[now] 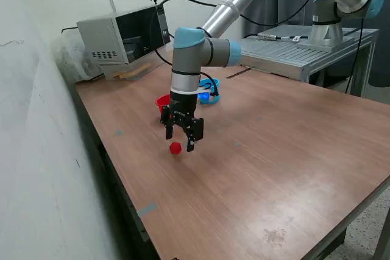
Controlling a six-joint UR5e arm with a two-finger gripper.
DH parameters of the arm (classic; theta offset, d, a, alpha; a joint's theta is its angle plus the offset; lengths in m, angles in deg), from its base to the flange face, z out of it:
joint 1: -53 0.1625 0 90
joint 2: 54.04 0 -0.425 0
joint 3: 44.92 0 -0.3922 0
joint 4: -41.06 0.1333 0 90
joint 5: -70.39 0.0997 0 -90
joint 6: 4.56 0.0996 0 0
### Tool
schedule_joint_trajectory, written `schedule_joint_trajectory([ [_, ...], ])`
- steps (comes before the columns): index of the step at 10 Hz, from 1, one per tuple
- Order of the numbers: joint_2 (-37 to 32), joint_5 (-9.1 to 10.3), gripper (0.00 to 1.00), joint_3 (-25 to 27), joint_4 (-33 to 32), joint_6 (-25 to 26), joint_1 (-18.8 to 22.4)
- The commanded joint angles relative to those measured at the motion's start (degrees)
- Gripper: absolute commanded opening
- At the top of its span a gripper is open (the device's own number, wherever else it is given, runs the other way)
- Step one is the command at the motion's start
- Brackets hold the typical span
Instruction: Place red objects in the red bin, and blue objects in the blue bin.
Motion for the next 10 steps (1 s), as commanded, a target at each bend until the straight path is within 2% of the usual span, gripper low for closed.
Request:
schedule_joint_trajectory([
  [1, 1.7, -0.03, 1.00, -1.5, 0.0, -1.7, -0.1],
  [4, 2.3, -0.03, 1.00, -2.4, 0.0, -2.6, -1.4],
  [5, 2.3, -0.12, 0.00, -2.3, 0.0, -2.9, -2.3],
  [10, 2.4, -0.03, 0.00, -1.7, 0.0, -3.7, -3.3],
])
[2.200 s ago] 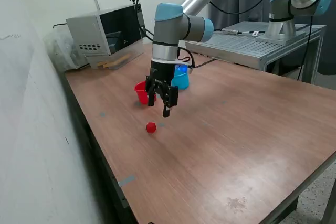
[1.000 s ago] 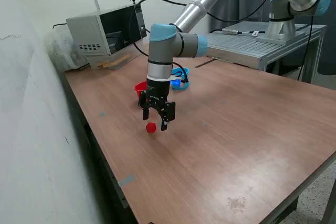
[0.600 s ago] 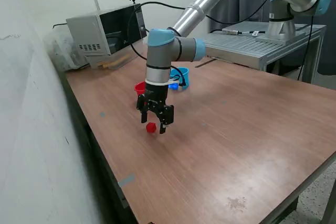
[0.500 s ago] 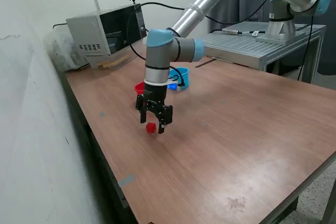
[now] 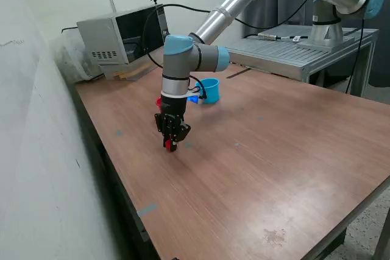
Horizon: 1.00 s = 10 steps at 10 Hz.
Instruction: Place red objects in the red bin, and blue objects in the blue bin.
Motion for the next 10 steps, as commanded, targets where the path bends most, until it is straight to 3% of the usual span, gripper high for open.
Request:
schedule_joint_trajectory([
  [1, 0.1, 0.00, 0.00, 0.3, 0.0, -0.4, -0.4],
  [4, -2.3, -1.75, 0.00, 0.7, 0.1, -0.7, -0.5],
  [7, -14.8, -1.76, 0.00, 10.8, 0.3, -1.8, -2.1],
  [10, -23.7, -3.08, 0.00, 18.0, 3.4, -1.8, -8.8],
])
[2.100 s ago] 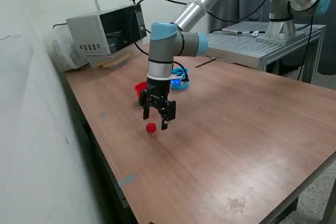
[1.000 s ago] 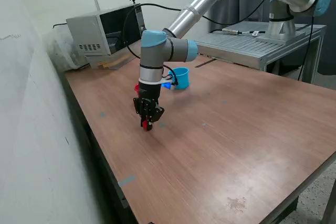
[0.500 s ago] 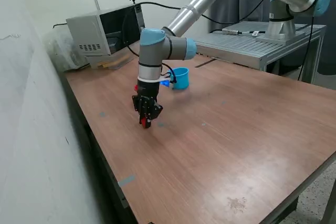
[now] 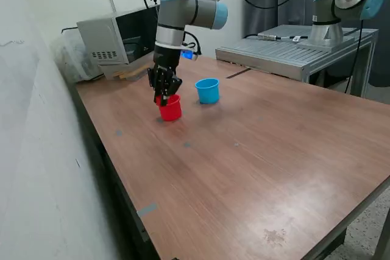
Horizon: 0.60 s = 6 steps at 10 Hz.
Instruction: Place red objects in the red bin, and blue objects in the blue bin.
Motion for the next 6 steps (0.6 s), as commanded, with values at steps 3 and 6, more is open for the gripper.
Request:
schedule_joint_trajectory([
  [3, -8.4, -0.81, 0.00, 9.2, 2.2, -0.3, -11.5],
  [6, -7.1, -0.55, 0.00, 11.0, 2.1, -0.6, -12.0],
])
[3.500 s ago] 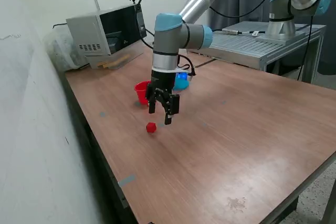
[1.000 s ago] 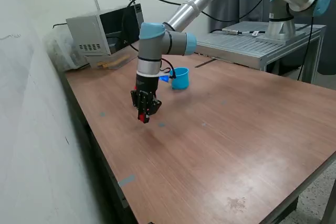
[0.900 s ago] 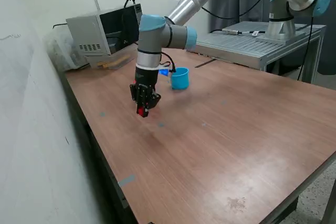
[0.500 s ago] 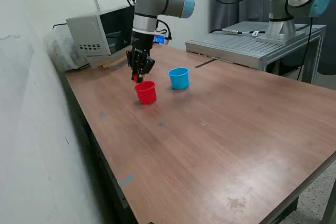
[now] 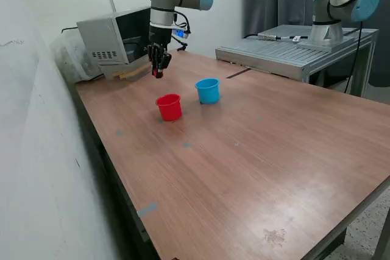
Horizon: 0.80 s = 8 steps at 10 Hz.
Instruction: Place red objects in the red bin, and blue objects in the blue bin.
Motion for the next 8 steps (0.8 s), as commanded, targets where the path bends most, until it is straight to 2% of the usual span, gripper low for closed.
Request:
schedule_joint_trajectory([
  [1, 0.5, 0.20, 0.00, 3.2, 0.1, -0.2, -1.3],
  [3, 0.3, 0.37, 0.00, 4.7, 0.1, -0.2, -0.8],
  [5, 0.3, 1.69, 0.00, 4.4, 0.1, -0.2, 0.5],
  [8, 0.3, 1.87, 0.00, 4.3, -0.1, -0.2, 0.8],
])
